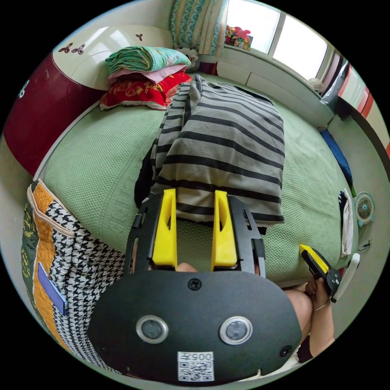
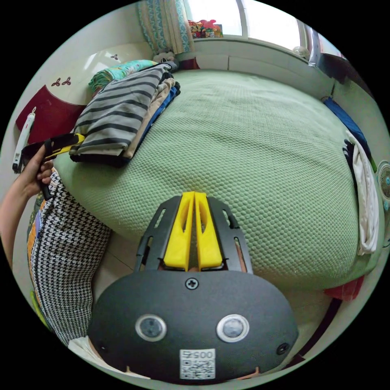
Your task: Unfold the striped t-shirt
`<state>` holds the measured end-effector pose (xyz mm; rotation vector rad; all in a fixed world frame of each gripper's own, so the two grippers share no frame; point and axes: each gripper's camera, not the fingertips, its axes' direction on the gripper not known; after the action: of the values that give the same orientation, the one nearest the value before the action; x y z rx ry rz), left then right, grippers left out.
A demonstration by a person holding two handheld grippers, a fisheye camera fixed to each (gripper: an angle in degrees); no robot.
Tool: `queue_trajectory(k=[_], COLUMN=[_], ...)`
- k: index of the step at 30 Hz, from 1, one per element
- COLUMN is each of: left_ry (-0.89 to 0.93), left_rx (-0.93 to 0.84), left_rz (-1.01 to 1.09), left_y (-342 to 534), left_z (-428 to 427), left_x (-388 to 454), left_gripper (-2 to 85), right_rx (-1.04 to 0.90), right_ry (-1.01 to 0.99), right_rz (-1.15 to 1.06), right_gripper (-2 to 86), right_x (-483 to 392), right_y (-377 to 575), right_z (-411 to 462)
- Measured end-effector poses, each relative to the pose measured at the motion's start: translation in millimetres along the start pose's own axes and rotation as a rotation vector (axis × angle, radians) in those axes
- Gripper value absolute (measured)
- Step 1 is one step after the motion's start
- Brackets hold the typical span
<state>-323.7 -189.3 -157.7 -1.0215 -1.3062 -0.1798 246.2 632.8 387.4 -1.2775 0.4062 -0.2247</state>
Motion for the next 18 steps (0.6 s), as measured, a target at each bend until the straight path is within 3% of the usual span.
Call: queue_trajectory(k=[12, 18], left_ry=[-0.009, 0.015], left_rx=[0.015, 0.157], left_rz=[-0.010, -0.035], left_y=[3, 25], left_z=[-5, -34], left_x=[-5, -1], left_gripper=[12.8, 3.8], right_rx=[0.005, 0.004], right_ry=[0.022, 0.011], right_rz=[-0.015, -0.008], right_gripper=[-0.9, -0.9], right_x=[-13, -17], right_y=[-14, -21], right_z=[7, 7])
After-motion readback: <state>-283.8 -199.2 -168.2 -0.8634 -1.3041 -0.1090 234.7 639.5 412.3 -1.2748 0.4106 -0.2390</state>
